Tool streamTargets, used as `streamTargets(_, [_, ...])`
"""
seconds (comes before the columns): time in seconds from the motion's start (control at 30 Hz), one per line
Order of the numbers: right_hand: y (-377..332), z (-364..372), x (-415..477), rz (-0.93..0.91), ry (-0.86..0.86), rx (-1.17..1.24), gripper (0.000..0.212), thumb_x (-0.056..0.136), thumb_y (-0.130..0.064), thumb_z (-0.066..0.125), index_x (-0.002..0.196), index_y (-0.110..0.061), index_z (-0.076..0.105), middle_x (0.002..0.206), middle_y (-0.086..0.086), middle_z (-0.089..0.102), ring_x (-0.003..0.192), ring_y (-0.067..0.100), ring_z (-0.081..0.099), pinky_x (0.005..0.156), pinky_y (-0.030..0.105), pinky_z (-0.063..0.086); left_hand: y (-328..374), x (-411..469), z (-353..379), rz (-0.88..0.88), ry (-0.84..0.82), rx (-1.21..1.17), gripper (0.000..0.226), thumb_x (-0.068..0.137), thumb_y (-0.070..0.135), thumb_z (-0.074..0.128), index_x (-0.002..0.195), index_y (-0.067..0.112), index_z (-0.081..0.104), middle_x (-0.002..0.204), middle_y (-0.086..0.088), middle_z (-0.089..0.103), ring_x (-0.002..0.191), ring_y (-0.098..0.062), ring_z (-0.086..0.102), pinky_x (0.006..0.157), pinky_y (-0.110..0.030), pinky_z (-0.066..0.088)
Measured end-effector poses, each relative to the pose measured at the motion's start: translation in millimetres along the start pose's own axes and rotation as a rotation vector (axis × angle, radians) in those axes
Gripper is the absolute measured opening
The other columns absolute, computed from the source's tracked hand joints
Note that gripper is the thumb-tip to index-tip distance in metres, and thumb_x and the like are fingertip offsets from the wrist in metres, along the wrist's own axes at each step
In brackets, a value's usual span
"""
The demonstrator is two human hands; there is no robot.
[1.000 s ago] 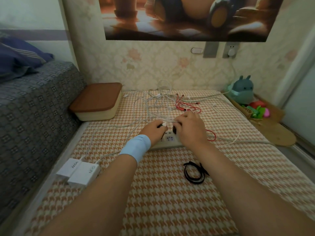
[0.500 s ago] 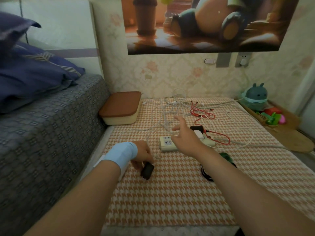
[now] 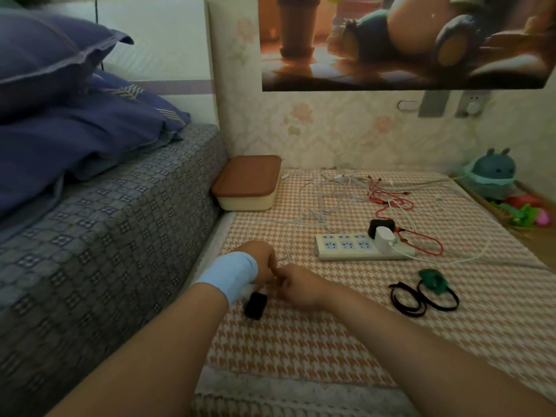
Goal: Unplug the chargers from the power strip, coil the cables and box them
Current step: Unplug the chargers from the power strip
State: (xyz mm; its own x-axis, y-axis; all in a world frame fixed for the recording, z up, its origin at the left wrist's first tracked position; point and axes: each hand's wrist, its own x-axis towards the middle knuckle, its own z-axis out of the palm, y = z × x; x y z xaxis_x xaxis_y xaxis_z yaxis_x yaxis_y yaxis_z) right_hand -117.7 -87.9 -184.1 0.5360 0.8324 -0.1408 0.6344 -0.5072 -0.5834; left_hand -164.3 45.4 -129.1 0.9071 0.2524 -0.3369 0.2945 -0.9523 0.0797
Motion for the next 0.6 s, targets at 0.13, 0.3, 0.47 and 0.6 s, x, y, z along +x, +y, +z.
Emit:
streamTargets(0.13, [-1,-6,0,0.011,-0.020,0.118,0.038,0.100,-0.007,0.051,0.137,-0.015,0.054,0.118,0.006,0.066,0.095,0.020,0.064,0.081,0.032,0.052,-6,-4,7,0.031,0.014,-0.166,0.036,0.085,0.032,0.070,0.118,0.020,0.059,0.110,-0.003,0.067,0.094,-0.023,0.062,0.085,-0.037,0.055])
streamTargets(0.3, [21,-45,-18,0.175,0.211,0.365,0.018,0.103,-0.014,0.048,0.119,-0.020,0.051,0.096,0.007,0.070,0.070,0.021,0.065,0.063,0.037,0.054,5,-1,-3,0.059,0.081,-0.134,0.031,0.090,0.029,0.066,0.119,0.021,0.063,0.120,0.000,0.063,0.106,-0.020,0.060,0.092,-0.034,0.051])
streamTargets(0.47, [61,-86,-45,0.195,0.551,0.097,0.015,0.101,-0.019,0.050,0.107,-0.030,0.059,0.105,-0.005,0.063,0.080,0.016,0.062,0.068,0.038,0.055,53,14,-18,0.142,0.255,-0.247,0.020,0.094,0.029,0.059,0.112,0.022,0.065,0.115,0.000,0.064,0.100,-0.021,0.060,0.088,-0.037,0.052])
streamTargets(0.6, [97,-112,-57,0.325,0.728,-0.207,0.026,0.097,-0.024,0.059,0.123,-0.022,0.057,0.128,0.004,0.050,0.113,0.023,0.052,0.088,0.039,0.051,102,35,-20,0.243,0.302,-0.279,0.026,0.096,0.025,0.055,0.121,0.020,0.062,0.122,-0.002,0.062,0.104,-0.022,0.060,0.091,-0.038,0.052])
